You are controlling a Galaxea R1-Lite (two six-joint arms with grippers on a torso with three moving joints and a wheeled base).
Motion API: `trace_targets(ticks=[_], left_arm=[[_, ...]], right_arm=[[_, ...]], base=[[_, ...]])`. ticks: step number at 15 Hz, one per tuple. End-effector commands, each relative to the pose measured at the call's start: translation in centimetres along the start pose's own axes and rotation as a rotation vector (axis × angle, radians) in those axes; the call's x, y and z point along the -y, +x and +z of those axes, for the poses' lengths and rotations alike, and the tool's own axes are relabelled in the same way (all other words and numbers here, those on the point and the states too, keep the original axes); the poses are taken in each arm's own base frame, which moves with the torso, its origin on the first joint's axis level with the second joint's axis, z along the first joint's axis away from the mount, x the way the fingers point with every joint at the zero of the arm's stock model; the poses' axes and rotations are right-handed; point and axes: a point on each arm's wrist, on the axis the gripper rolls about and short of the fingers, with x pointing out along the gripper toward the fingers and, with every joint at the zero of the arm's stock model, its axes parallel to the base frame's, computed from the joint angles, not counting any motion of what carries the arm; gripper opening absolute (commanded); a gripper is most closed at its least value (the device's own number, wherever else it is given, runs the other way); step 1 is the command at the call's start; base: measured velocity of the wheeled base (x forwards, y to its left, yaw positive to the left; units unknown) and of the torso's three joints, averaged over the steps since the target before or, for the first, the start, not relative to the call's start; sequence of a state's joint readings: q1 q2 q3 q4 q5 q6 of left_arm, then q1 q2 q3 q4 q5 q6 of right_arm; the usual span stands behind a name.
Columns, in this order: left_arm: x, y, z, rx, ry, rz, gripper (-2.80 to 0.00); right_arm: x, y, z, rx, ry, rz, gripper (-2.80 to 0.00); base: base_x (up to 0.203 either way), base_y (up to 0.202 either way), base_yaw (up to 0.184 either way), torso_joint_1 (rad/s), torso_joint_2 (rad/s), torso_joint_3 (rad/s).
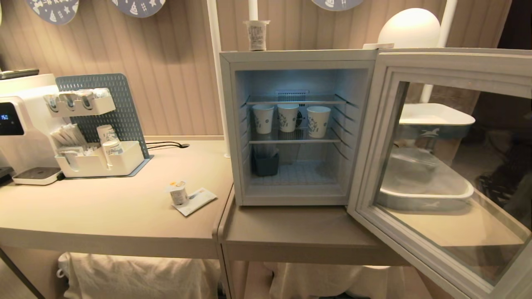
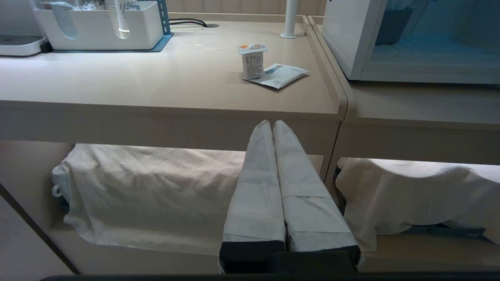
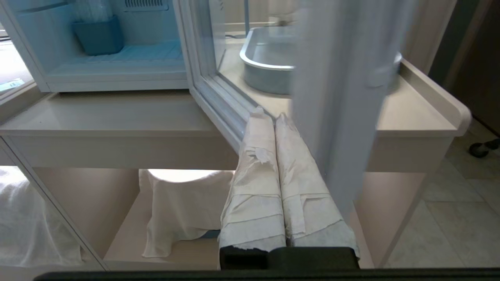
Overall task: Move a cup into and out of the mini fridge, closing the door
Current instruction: Close the freezer door
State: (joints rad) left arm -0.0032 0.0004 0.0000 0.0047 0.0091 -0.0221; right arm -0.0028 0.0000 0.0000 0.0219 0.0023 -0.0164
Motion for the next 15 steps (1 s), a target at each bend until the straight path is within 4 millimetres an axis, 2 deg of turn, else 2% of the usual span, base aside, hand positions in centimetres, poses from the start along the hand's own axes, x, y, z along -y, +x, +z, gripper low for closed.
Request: trace_targets(ticks=[1,3,7,12,15], left_arm=[[0.00,0.01,-0.04,-0.001,-0.001,0.001,-2.80],[0.00,0.01,-0.05,-0.001,-0.001,0.000,-2.80],[0.00,0.01,-0.06,-0.002,-0.001,0.000,-2.80],[0.00,0.02,-0.08,-0.003,0.001,0.000,-2.80],[0.00,0.01,-0.04,-0.001,0.002,0.000,-2.80]], right_arm=[[0.00,0.01,-0.01,-0.003,0.000,0.001,-2.80],[0.00,0.01,-0.01,-0.003,0.000,0.000,-2.80],[0.00,0.01,-0.01,-0.003,-0.001,0.002,-2.80],[0.00,0.01,-0.01,-0.003,-0.001,0.002,-2.80],[0.00,0.01,-0.01,-0.003,0.000,0.001,-2.80]], base=[[0.000,0.000,0.000,0.000,0.00,0.000],[-0.045,-0.001,-0.006,-0.001,0.01,0.001],[-0.198,0.000,0.004,0.001,0.00,0.001],[-0.013,0.000,-0.001,0.000,0.00,0.000],[0.002,-0.124,0.002,0.004,0.00,0.003]])
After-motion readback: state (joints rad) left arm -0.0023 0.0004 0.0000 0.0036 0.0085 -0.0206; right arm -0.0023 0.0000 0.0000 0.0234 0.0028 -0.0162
